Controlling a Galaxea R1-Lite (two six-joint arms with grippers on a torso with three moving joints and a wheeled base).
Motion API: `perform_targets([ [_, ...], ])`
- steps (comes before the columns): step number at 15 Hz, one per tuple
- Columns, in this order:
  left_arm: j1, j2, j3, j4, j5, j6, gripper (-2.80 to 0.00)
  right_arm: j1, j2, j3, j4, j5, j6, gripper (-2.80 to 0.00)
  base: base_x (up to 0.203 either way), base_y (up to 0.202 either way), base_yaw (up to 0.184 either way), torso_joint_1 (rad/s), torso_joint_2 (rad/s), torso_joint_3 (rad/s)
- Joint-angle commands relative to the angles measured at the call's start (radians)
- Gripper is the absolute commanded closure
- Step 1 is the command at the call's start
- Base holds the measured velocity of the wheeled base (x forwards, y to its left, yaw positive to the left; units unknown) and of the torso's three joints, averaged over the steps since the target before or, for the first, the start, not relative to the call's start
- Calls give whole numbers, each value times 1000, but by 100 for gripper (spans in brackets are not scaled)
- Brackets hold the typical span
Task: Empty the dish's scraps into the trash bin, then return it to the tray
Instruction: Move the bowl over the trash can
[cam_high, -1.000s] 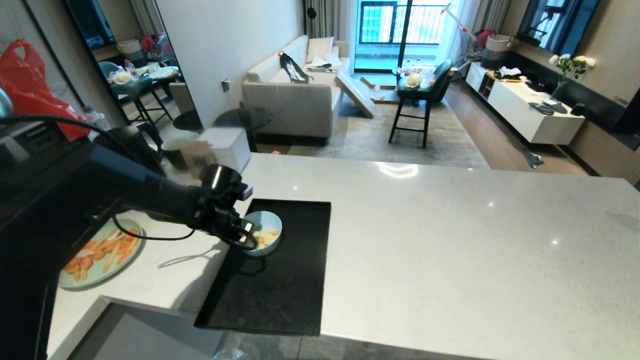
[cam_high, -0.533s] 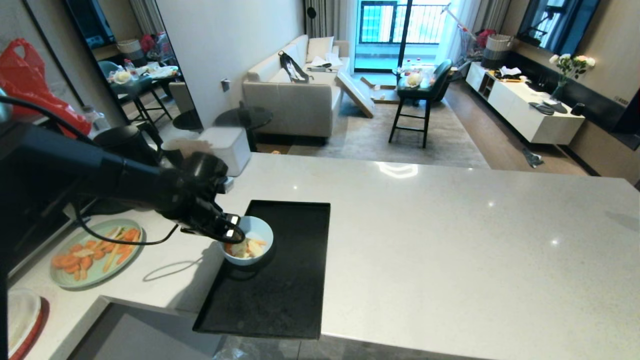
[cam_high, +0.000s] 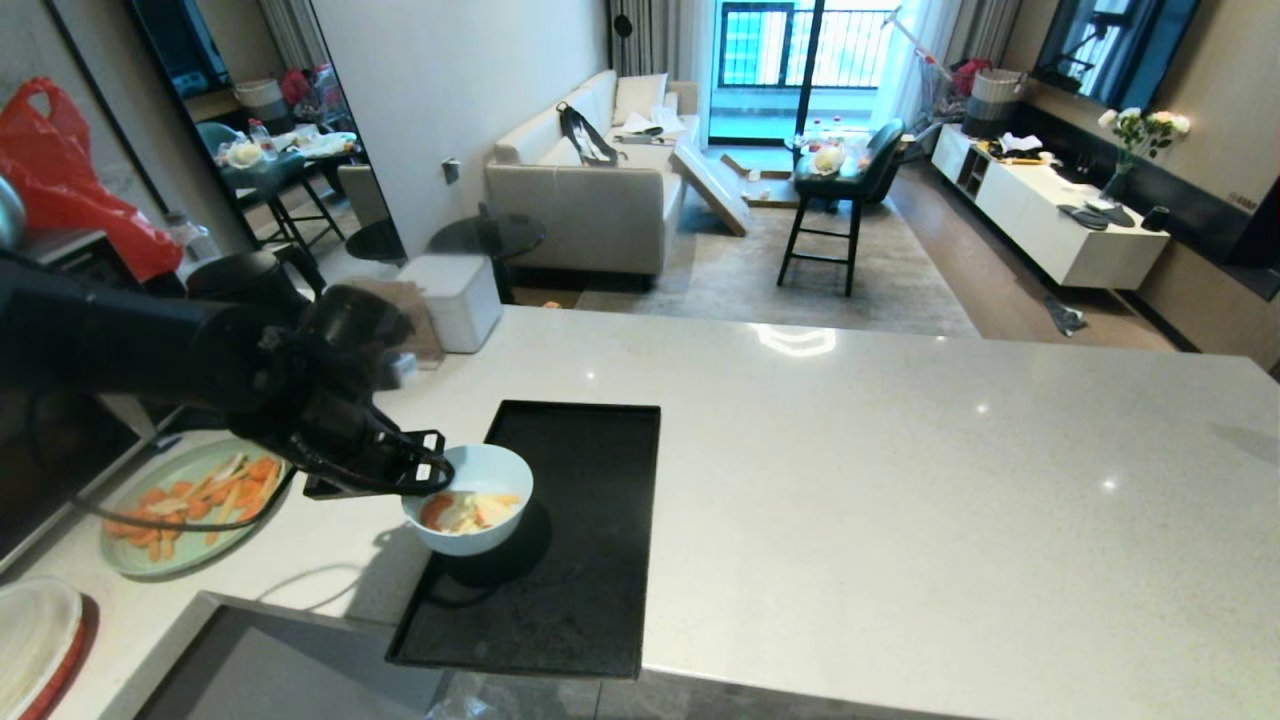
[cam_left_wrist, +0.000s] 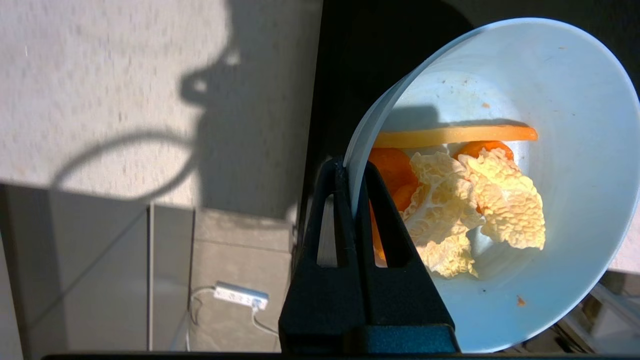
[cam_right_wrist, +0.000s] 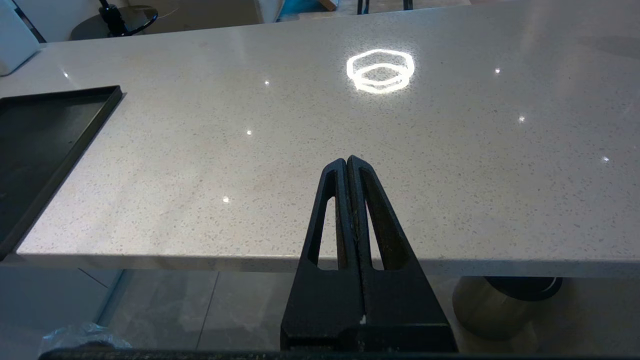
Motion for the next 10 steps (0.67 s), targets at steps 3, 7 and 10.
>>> perform_targets([
  [3,37,-224,174,17,4,-49,0,0,0,0,0,0,1,0,0,0,0,0,0,0],
  [7,131,-429,367,18,6,-7,0,0,0,0,0,0,1,0,0,0,0,0,0,0],
  [10,156,-549,440,35,5,10,0,0,0,0,0,0,1,0,0,0,0,0,0,0],
])
